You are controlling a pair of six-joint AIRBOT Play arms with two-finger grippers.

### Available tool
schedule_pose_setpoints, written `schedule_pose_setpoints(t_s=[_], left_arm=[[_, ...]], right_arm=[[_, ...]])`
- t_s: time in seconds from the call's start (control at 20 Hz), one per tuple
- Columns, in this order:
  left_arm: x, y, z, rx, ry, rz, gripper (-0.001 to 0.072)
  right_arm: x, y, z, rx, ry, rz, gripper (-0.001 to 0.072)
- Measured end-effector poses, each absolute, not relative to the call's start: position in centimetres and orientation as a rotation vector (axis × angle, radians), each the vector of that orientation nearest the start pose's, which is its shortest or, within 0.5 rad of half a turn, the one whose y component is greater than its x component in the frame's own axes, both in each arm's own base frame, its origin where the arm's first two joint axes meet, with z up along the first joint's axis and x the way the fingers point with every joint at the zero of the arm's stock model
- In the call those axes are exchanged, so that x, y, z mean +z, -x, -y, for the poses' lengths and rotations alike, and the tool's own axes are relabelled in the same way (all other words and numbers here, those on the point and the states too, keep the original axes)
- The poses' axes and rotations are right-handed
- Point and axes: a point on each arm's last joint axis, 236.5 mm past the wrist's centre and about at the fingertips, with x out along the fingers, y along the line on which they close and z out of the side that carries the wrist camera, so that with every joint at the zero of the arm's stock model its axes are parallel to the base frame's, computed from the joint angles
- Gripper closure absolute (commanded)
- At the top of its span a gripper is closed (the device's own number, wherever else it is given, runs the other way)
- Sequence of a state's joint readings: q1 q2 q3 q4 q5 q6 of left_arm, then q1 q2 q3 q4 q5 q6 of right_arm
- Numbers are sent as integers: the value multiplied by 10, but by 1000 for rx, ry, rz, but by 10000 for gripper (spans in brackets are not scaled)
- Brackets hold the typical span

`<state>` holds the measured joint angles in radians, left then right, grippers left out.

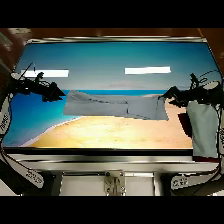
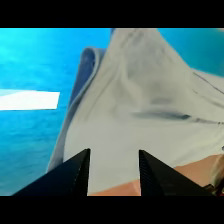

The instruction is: Fold the shirts.

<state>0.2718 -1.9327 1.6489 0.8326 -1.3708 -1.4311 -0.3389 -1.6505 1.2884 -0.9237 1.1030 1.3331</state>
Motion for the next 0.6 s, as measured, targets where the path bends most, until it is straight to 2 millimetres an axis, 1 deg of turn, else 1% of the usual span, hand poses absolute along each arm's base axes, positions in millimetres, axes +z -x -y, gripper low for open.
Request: schedule_pose_setpoints(t_s=[0.1,0.15,0.2,0.25,0.35,0.5,0.55,0.6], left_arm=[[-52,-474,17,-319,799,-1444,324],[-45,-470,15,-322,798,-1449,325],[-38,-467,14,-326,793,-1449,325],[-31,-465,14,-331,783,-1448,325],[-15,-462,18,-347,760,-1434,325],[7,-459,31,-378,713,-1412,325],[13,-458,37,-390,697,-1406,325],[19,-456,45,-405,678,-1404,325]], right_arm=[[-66,-428,33,133,-640,-1340,35],[-72,-420,35,134,-636,-1376,35],[-77,-417,36,132,-639,-1397,35],[-84,-416,34,135,-650,-1412,35],[-95,-419,26,158,-700,-1422,35],[-111,-424,11,189,-786,-1432,40],[-115,-426,5,197,-814,-1434,72],[-118,-429,-1,205,-834,-1433,277]])
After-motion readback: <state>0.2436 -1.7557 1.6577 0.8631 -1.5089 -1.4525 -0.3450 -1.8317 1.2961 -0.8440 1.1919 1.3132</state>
